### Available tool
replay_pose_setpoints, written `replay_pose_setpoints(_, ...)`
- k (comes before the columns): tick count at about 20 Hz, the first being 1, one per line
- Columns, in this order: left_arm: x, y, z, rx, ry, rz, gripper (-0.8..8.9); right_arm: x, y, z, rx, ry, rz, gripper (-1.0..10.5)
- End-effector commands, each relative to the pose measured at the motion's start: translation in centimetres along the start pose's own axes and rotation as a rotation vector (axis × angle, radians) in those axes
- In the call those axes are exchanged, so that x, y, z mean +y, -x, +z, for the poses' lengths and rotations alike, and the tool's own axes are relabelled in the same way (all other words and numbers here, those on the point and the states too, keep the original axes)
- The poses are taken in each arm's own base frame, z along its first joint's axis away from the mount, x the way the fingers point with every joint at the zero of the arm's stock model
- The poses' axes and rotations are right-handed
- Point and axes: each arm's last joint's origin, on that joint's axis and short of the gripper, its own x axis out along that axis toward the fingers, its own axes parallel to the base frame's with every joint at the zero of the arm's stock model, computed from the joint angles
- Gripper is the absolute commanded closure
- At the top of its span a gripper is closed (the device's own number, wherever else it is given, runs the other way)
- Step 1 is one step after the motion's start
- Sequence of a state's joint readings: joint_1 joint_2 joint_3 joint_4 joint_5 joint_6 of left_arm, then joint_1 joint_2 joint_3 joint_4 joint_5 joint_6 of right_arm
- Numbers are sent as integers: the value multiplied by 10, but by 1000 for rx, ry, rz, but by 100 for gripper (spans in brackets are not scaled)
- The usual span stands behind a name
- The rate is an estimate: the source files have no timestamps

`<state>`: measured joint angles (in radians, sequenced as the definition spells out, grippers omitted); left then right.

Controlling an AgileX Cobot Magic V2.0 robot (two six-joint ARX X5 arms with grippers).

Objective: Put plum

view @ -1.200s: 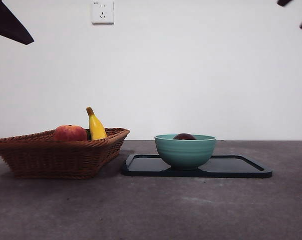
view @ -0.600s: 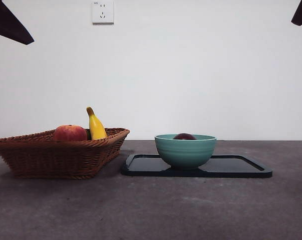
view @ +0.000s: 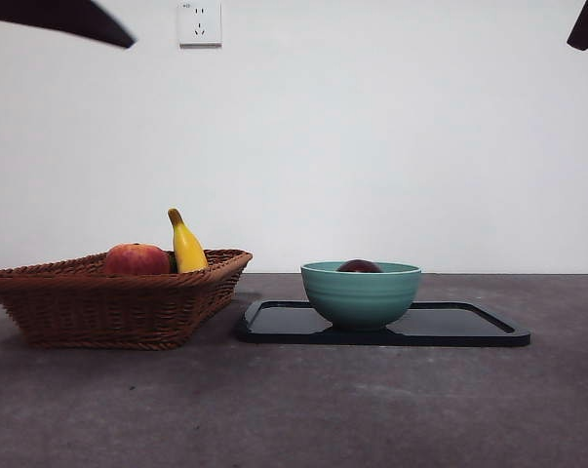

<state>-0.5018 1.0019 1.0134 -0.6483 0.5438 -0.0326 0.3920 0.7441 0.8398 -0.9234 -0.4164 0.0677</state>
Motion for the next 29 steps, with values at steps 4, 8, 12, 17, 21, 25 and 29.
replay_pose_setpoints(4,4,-31,56,-34,12,54,412,1,1,3,-12,7,7,671)
replay_pose_setpoints(8,14,-77,100,-11,-11,76,412,1,1,3,-11,6,7,671)
replay_pose_setpoints(12,33,-133,122,28,-11,110,412,1,1,3,-11,6,7,671)
replay_pose_setpoints(17,55,-190,129,80,-2,157,412,1,1,3,-11,6,6,671)
replay_pose_setpoints(21,70,-226,119,140,-20,191,412,1,1,3,-9,5,7,671)
replay_pose_setpoints(25,82,-256,99,217,-14,208,412,1,1,3,-7,4,6,671)
replay_pose_setpoints(29,86,-280,81,272,-38,216,411,1,1,3,-7,4,6,671)
